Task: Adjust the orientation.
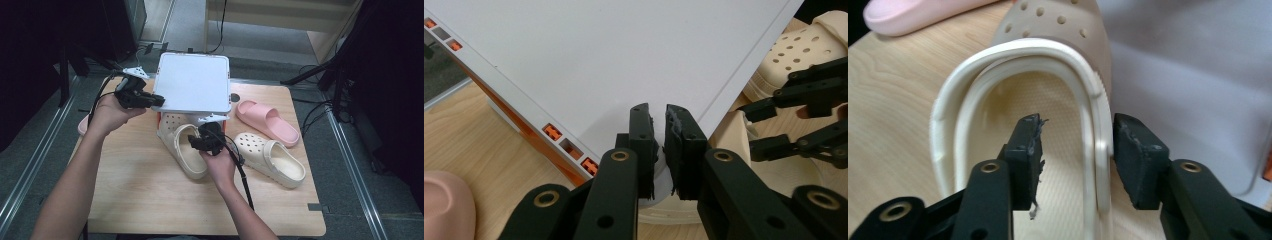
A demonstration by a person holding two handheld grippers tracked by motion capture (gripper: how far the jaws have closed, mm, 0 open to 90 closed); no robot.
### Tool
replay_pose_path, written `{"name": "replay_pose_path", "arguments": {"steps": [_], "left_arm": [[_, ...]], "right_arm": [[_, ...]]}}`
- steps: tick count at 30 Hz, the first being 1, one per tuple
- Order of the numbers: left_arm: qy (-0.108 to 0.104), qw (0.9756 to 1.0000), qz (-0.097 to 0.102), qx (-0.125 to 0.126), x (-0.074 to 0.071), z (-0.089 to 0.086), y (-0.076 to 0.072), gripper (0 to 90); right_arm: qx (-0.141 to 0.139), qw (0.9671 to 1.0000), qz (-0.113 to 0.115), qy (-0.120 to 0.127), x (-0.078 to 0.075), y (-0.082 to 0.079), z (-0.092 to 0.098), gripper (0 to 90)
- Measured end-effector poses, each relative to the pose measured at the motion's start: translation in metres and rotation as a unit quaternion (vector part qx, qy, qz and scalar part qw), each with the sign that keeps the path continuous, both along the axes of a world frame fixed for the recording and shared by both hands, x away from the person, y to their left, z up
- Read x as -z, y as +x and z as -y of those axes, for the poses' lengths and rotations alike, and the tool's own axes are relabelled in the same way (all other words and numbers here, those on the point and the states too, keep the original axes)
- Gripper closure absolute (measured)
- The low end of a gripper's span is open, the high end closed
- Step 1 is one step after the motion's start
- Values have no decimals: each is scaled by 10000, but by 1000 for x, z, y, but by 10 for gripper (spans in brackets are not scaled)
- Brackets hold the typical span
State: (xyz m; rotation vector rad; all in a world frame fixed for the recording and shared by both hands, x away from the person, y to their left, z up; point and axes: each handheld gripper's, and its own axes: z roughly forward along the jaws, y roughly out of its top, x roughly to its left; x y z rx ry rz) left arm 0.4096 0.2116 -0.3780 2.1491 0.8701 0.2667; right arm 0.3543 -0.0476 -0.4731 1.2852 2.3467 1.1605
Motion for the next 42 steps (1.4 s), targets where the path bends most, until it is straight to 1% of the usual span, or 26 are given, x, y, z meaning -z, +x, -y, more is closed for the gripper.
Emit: {"name": "replay_pose_path", "arguments": {"steps": [2, 4, 6, 7, 8, 9, 10, 13, 15, 16, 17, 18, 20, 21, 22, 24, 27, 28, 29, 30, 31, 32, 34, 35, 38, 42], "left_arm": [[19, 10000, 6, -11, 0, 0, 0, 816], [18, 10000, 5, -13, 0, 0, 0, 814], [3, 10000, 5, -6, 0, 0, 0, 815], [0, 10000, 3, -5, 0, 0, 0, 814], [-1, 10000, 4, -7, 0, 0, 0, 815], [-1, 10000, 4, -7, 0, 0, 0, 814], [0, 10000, 4, -7, 0, 0, 0, 814], [5, 10000, 10, -15, 0, 0, 0, 815], [13, 10000, 5, -19, 0, 0, 0, 815], [13, 10000, 5, -26, 0, 1, 0, 815], [13, 10000, 5, -26, 0, 1, 0, 815], [17, 10000, 3, -24, 0, 1, 0, 815], [18, 10000, 3, -27, 0, 1, 0, 815], [17, 10000, 5, -24, 0, 1, 0, 815], [15, 10000, 7, -27, 0, 1, 0, 815], [11, 10000, -3, -38, 0, 1, -1, 816], [18, 10000, 7, -26, 0, 1, -1, 815], [11, 10000, -3, -34, 0, 1, -1, 815], [11, 10000, -4, -33, 0, 1, -1, 815], [8, 10000, -3, -37, 0, 1, -1, 815], [8, 10000, -3, -37, 0, 1, -1, 815], [15, 10000, -1, -37, 0, 1, -1, 815], [6, 10000, 4, -36, 0, 1, -1, 815], [7, 10000, 9, -37, 0, 1, -1, 815], [-11, 10000, 2, -24, 0, 0, 0, 816], [-23, 10000, -10, -26, 0, 0, 0, 817]], "right_arm": [[-34, 10000, 52, 29, -4, -5, 4, 551], [-89, 9999, 47, 97, -8, -11, 9, 549], [-109, 9999, 56, 103, -10, -13, 11, 558], [-146, 9998, 52, 120, -11, -16, 13, 587], [-240, 9996, 57, 129, -11, -23, 17, 616], [-240, 9996, 57, 129, -11, -23, 17, 616], [-255, 9996, 60, 116, -11, -26, 18, 644], [-355, 9992, 64, 188, -10, -39, 24, 761], [-428, 9989, 59, 162, -9, -45, 27, 804], [-487, 9987, 40, 150, -7, -52, 30, 842], [-487, 9987, 40, 150, -7, -52, 30, 842], [-515, 9986, 13, 134, -6, -55, 32, 855], [-599, 9980, -11, 193, -3, -65, 38, 893], [-599, 9980, -11, 193, -3, -65, 38, 893], [-649, 9976, -55, 223, 0, -73, 42, 900], [-670, 9975, -59, 211, 1, -76, 43, 900], [-717, 9973, -95, 126, 9, -86, 47, 900], [-732, 9972, -149, 27, 16, -91, 49, 900], [-732, 9972, -149, 27, 16, -91, 49, 900], [-727, 9971, -238, -5, 21, -93, 50, 900], [-727, 9971, -238, -5, 21, -93, 50, 900], [-720, 9970, -285, -13, 23, -94, 50, 900], [-738, 9966, -337, -132, 29, -93, 48, 900], [-760, 9966, -273, -146, 31, -93, 48, 900], [-785, 9963, -326, -92, 31, -90, 48, 900], [-761, 9965, -326, -79, 31, -91, 48, 900]]}}
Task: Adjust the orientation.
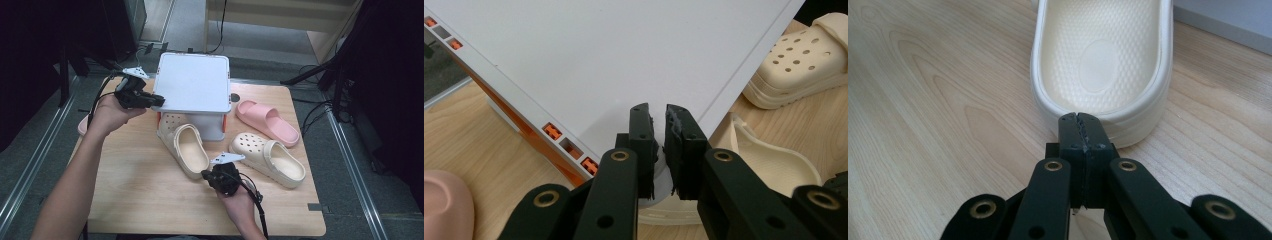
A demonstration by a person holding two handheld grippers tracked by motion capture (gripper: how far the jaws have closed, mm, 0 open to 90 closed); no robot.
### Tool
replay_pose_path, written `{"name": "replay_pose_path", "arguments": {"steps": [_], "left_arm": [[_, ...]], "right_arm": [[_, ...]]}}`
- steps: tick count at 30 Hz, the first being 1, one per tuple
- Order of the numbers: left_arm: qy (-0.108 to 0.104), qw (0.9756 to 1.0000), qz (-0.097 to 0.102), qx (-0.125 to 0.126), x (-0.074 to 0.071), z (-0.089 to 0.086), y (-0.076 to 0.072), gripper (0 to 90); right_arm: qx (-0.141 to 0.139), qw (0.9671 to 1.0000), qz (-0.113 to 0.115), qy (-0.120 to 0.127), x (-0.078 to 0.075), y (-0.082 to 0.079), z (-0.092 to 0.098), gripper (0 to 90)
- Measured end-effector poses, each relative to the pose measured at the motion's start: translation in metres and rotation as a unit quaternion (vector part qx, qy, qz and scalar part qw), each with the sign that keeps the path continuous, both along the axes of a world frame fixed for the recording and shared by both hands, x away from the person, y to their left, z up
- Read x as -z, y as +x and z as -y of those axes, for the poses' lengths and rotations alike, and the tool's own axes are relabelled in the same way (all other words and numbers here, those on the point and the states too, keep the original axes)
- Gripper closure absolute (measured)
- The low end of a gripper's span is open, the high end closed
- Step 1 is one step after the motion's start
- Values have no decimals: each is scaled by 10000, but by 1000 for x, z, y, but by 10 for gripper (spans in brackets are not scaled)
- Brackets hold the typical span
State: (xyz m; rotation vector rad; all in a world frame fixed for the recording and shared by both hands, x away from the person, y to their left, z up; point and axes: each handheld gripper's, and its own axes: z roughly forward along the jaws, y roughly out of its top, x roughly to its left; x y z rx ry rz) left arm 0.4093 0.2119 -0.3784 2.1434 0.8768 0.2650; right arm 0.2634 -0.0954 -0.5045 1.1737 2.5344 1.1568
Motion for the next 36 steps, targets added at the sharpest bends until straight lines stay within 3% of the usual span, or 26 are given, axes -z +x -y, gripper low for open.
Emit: {"name": "replay_pose_path", "arguments": {"steps": [3, 11, 16, 20, 23, 28, 34, 36], "left_arm": [[-3, 10000, 0, -6, 0, 0, 0, 816], [-7, 10000, 2, -2, 0, 0, 0, 816], [-10, 10000, 6, -2, 0, 0, 0, 816], [-15, 10000, 0, 0, 0, 0, 0, 816], [-13, 10000, 6, -4, 0, 0, 0, 816], [-28, 10000, 12, -1, 1, -1, 0, 816], [-68, 10000, 5, -12, 1, -1, 0, 821], [-61, 10000, 8, -17, 1, -1, 0, 822]], "right_arm": [[7, 10000, -47, 18, 0, -1, 1, 900], [-5, 9997, -140, -215, 9, 1, 4, 900], [-5, 9996, -138, -229, 9, 1, 0, 900], [-92, 9996, -250, -79, 9, 1, -4, 900], [-234, 9995, -129, -156, 10, 0, -18, 900], [-310, 9993, -115, -155, 8, 4, -29, 900], [-330, 9994, 57, 51, -2, 13, -43, 900], [-330, 9994, 107, 19, -6, 17, -49, 900]]}}
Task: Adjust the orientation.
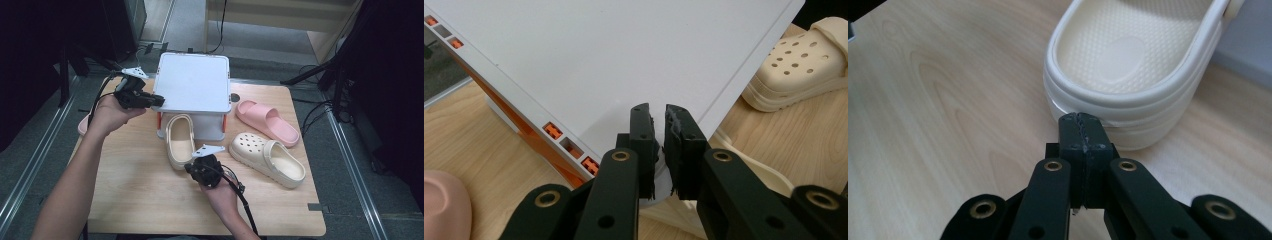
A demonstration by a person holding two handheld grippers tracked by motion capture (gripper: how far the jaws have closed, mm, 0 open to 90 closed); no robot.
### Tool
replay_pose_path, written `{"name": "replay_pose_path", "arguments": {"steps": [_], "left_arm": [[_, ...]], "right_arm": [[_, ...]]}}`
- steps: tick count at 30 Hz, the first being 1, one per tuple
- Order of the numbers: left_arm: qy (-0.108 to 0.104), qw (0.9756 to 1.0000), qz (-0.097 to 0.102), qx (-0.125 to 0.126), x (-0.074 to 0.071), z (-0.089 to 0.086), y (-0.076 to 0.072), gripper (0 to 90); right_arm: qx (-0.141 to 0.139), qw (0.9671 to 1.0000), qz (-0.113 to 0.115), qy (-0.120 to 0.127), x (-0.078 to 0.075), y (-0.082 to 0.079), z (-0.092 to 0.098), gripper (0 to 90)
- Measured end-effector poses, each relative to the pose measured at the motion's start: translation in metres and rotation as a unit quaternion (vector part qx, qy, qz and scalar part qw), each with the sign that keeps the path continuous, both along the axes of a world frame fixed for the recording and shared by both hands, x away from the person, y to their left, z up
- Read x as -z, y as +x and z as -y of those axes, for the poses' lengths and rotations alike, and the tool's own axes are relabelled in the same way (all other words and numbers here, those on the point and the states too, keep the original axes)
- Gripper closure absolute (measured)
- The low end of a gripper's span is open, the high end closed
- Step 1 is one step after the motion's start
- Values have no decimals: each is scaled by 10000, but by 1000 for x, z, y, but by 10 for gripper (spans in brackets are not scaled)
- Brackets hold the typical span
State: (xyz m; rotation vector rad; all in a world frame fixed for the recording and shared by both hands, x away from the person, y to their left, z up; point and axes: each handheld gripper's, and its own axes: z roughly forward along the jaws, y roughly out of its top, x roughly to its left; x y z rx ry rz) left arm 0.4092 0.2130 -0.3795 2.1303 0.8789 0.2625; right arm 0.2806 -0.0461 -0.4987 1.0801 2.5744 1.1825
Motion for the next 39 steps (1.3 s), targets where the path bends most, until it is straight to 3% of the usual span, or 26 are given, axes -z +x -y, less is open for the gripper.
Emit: {"name": "replay_pose_path", "arguments": {"steps": [13, 20, 22, 26, 29, 37, 39], "left_arm": [[1, 10000, -19, -18, 0, 0, 0, 825], [-12, 10000, -36, -38, 0, 0, 0, 824], [-7, 10000, -35, -41, 0, -1, 0, 824], [-14, 10000, -39, -43, 0, 0, 0, 824], [-16, 10000, -24, -91, 0, -1, 0, 825], [-4, 9999, -6, -119, 1, -1, 1, 892], [5, 9999, -17, -103, 0, 0, 1, 894]], "right_arm": [[56, 9999, 132, 31, 0, 35, -33, 900], [73, 9989, 461, 49, -3, 54, -46, 900], [70, 9993, 338, 147, -4, 59, -48, 900], [76, 9982, 587, -39, -3, 63, -54, 900], [101, 9987, 508, 7, -4, 70, -55, 900], [35, 9958, 866, -278, -4, 72, -65, 900], [95, 9962, 834, -243, -4, 75, -66, 900]]}}
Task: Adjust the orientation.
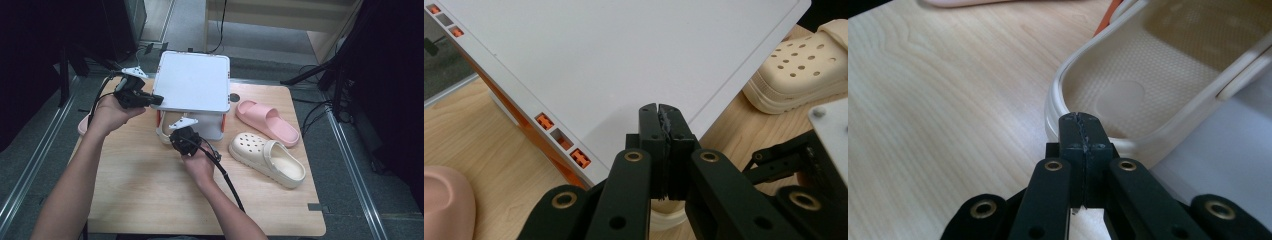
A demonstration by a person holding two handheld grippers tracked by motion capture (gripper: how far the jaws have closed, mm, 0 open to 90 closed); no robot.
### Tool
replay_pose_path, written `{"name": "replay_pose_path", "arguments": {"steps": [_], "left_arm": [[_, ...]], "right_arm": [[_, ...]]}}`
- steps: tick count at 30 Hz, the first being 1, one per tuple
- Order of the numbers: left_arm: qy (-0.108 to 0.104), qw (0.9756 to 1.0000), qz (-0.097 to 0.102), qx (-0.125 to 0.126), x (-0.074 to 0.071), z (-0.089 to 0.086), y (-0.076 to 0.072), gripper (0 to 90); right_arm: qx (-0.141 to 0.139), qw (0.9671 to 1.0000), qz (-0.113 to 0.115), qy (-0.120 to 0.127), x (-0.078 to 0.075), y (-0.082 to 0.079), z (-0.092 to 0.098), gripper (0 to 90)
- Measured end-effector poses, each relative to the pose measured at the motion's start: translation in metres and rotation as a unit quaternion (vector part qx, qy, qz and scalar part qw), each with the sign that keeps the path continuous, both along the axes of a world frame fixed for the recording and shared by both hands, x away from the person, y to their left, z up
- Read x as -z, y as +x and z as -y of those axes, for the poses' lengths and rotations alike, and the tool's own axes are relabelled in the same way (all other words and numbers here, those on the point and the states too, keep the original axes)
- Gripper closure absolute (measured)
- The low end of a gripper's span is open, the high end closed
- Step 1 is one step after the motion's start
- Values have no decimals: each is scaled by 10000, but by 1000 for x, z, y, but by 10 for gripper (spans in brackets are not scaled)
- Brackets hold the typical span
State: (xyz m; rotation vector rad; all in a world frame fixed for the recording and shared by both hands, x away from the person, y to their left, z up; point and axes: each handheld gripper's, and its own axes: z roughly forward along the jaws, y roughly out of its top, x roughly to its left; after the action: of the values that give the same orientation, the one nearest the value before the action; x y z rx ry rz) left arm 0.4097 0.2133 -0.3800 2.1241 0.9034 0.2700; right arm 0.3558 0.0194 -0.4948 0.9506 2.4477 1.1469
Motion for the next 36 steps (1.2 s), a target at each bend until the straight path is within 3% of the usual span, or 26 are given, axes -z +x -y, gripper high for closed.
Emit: {"name": "replay_pose_path", "arguments": {"steps": [11, 13, 15, 19, 25, 28, 36], "left_arm": [[42, 10000, 11, -9, 0, 3, -1, 896], [33, 10000, 22, -9, 0, 2, -1, 896], [31, 10000, 49, -14, 0, 0, 0, 895], [0, 10000, 1, -13, 0, -1, 1, 894], [-71, 9999, -72, -86, -1, 0, 1, 880], [-261, 9995, -160, -112, 1, -2, 3, 821], [-375, 9982, -449, -164, -3, -4, 2, 650]], "right_arm": [[220, 9996, 134, -70, 3, 17, -12, 900], [249, 9997, 56, -16, 3, 18, -12, 900], [209, 9995, -219, 113, 2, 18, -10, 900], [63, 9992, -318, 226, -6, 9, -4, 900], [-174, 9984, -443, 308, -15, -8, 12, 893], [-268, 9973, -588, 355, -17, -18, 27, 869], [-448, 9952, -728, 473, -21, -34, 64, 862]]}}
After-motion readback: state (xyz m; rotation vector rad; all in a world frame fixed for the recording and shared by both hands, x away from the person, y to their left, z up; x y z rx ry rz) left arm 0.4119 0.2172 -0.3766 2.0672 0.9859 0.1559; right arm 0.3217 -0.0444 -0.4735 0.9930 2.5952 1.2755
